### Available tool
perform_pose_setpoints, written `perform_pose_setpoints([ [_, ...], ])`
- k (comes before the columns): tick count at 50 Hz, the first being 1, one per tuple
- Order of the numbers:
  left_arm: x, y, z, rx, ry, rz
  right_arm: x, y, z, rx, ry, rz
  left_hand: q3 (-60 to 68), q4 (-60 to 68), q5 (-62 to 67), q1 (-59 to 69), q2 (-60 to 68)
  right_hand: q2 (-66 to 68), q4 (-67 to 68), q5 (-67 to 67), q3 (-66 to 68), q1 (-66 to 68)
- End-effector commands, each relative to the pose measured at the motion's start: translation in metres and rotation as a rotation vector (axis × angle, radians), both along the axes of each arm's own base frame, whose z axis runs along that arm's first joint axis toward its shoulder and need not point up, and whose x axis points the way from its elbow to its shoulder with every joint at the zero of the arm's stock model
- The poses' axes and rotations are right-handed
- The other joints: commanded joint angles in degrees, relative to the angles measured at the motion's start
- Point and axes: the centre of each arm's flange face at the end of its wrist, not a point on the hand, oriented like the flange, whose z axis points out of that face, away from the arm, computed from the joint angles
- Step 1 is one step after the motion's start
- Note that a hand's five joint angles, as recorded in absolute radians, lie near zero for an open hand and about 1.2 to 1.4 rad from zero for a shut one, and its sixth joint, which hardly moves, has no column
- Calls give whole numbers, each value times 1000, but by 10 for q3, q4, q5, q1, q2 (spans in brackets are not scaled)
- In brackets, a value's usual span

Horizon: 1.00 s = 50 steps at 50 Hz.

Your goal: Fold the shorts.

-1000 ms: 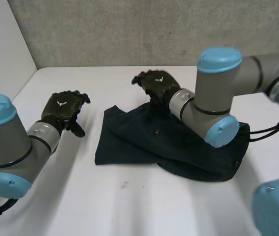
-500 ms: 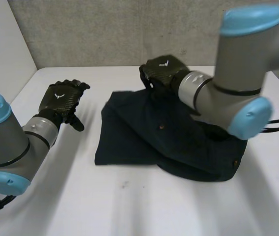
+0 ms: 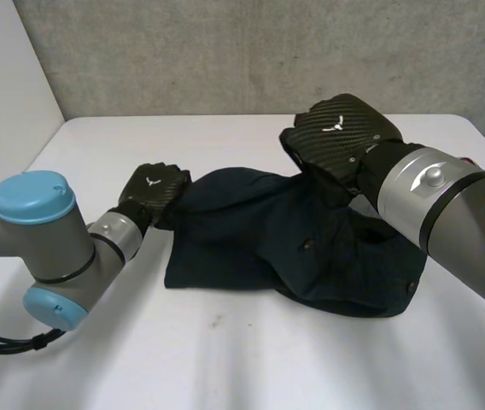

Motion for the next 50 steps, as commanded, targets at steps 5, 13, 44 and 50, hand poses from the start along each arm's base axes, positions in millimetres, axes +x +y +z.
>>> perform_pose_setpoints([
  [5, 12, 32, 64, -37, 12, -2, -7, -12, -4, 6, -8, -89, 127, 120, 146, 132, 121, -406, -415, -398, -406, -293],
  [13, 20, 61, 110, -125, 47, -11, -26, -31, 7, 107, -76, -176, 127, 120, 146, 132, 121, -476, -484, -467, -476, -363],
  [44, 15, 104, 137, -84, 32, -58, -13, -120, -106, 215, -117, -135, 127, 120, 146, 132, 121, -412, -421, -404, -412, -299],
  [50, 15, 96, 142, -110, 36, -25, -3, -125, -109, 241, -112, -77, 127, 120, 146, 132, 121, 128, 119, 136, 128, 241],
])
